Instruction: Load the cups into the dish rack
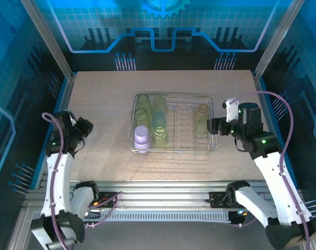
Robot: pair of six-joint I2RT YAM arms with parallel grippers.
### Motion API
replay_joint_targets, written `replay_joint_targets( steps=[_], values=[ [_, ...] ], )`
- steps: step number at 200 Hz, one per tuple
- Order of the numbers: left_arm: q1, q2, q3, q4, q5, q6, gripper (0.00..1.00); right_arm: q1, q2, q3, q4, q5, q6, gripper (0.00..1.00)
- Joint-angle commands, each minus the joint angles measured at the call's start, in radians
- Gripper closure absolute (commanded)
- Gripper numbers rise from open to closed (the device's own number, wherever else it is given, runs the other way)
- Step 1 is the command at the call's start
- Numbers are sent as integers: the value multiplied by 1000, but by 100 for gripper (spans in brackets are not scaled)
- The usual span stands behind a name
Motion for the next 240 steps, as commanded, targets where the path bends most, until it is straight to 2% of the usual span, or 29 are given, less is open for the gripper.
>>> replay_joint_targets(
  steps=[1, 21, 44, 80, 121, 149, 174, 240],
  values=[
    [-17, -7, 73, 104, 266, 18, 100, -53, -4, 37, 13, -79, 48, 8],
    [-84, -4, 117, 188, 368, -19, 100, -110, 23, 71, -10, -216, 77, 6],
    [-231, 20, 169, 275, 416, -43, 100, -159, 45, 93, 15, -390, 143, 5],
    [-446, 83, 194, 485, 468, -110, 100, -148, 75, 133, 86, -608, 245, 8],
    [-634, 175, 186, 786, 533, -198, 100, -86, 60, 92, 325, -728, 431, 7],
    [-753, 248, 215, 915, 548, -221, 100, -12, 70, 82, 431, -732, 496, 7],
    [-804, 286, 227, 1008, 539, -246, 100, 70, 88, 85, 481, -713, 508, 6],
    [-804, 324, 215, 1215, 539, -364, 100, 218, 156, 77, 662, -708, 586, 6]
  ],
)
